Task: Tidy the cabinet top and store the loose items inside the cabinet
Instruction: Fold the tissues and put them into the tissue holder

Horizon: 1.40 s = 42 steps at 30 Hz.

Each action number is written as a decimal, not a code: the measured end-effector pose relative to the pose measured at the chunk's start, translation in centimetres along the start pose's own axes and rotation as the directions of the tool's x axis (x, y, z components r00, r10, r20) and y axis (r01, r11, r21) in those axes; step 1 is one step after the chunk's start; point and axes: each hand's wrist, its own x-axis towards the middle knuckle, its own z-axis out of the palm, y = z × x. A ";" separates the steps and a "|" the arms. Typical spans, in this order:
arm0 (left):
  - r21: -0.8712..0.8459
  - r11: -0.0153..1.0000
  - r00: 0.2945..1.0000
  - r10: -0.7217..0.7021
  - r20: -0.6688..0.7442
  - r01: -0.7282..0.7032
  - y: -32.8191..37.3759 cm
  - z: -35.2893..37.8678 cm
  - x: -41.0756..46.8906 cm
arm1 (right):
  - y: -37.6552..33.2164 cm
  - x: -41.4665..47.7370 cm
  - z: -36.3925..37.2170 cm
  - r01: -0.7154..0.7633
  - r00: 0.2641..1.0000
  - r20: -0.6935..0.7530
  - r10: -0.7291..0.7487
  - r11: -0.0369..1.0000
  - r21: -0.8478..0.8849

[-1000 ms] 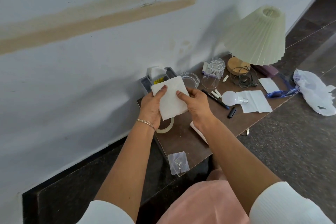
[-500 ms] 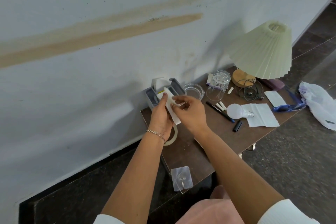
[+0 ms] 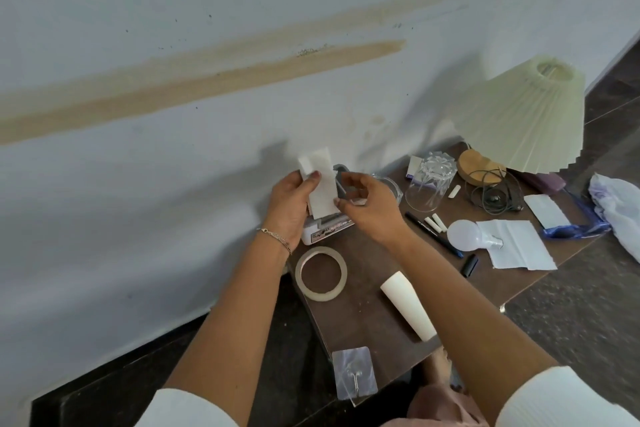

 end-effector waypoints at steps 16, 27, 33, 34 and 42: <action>0.758 0.619 0.978 0.123 0.168 -0.208 0.5 -1.6 4.4 | -0.6 6.1 0.8 0.129 0.986 0.129 -0.102 0.966 -0.223; 0.873 0.424 0.967 0.184 0.177 -0.241 0.2 -2.2 4.9 | -0.2 6.6 0.5 0.178 0.977 0.184 -0.104 0.874 -0.453; 0.835 0.498 0.968 0.200 0.152 -0.234 -0.6 -2.3 4.4 | -0.1 6.6 0.7 0.216 0.973 0.193 -0.124 0.779 -0.588; 0.826 0.517 0.969 0.206 0.136 -0.226 -0.7 -2.2 4.3 | 0.0 6.5 0.7 0.222 0.972 0.198 -0.126 0.769 -0.600; 0.764 0.627 0.981 0.190 0.041 -0.153 -1.2 -1.5 3.7 | 0.4 6.0 0.7 0.222 0.973 0.179 -0.145 0.795 -0.565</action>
